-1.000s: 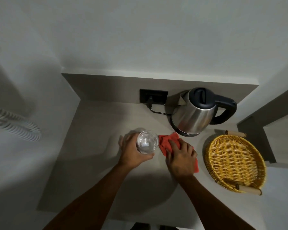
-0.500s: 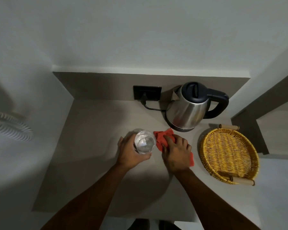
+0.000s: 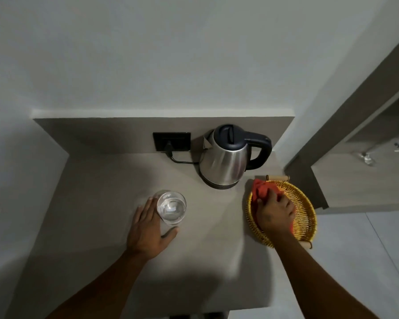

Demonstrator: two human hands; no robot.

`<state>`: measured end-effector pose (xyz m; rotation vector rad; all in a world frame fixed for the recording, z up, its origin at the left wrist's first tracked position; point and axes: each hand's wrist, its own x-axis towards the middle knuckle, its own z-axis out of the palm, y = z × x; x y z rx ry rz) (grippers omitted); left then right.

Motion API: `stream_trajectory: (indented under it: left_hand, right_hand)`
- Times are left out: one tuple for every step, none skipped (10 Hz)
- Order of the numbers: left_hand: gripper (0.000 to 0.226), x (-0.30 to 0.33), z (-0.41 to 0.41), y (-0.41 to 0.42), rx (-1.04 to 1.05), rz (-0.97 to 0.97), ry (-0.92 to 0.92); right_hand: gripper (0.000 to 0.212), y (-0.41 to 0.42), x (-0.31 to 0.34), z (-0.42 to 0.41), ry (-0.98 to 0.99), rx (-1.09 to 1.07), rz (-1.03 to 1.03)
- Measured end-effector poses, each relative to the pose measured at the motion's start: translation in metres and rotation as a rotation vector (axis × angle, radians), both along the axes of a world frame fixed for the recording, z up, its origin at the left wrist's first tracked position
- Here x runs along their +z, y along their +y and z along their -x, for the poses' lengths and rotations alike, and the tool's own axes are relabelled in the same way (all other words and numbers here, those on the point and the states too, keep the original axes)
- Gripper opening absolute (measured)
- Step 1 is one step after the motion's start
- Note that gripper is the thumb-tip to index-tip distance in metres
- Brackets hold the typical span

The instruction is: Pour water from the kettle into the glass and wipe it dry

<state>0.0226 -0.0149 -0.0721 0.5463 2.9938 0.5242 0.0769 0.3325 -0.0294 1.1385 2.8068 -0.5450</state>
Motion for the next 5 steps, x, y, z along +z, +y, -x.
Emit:
stream_trajectory:
  left_hand:
    - [0.101,0.004,0.003,0.004,-0.001,0.023,0.007]
    - [0.102,0.006,0.007,0.006,-0.012,0.048,-0.001]
    - [0.105,0.007,0.008,0.006,-0.046,0.069,-0.064]
    - [0.114,0.016,0.005,0.0,-0.054,-0.017,-0.122]
    - [0.112,0.036,0.007,-0.002,-0.053,-0.143,-0.104]
  right_hand:
    - [0.062,-0.002,-0.011,0.004,-0.056,0.01,-0.013]
    - [0.064,0.002,-0.012,0.007,-0.044,0.014,-0.002]
    - [0.065,-0.001,-0.01,0.003,0.005,0.04,-0.02]
    - [0.064,-0.012,0.004,-0.003,0.185,0.111,-0.035]
    - [0.062,-0.046,0.026,0.003,0.382,0.312,-0.074]
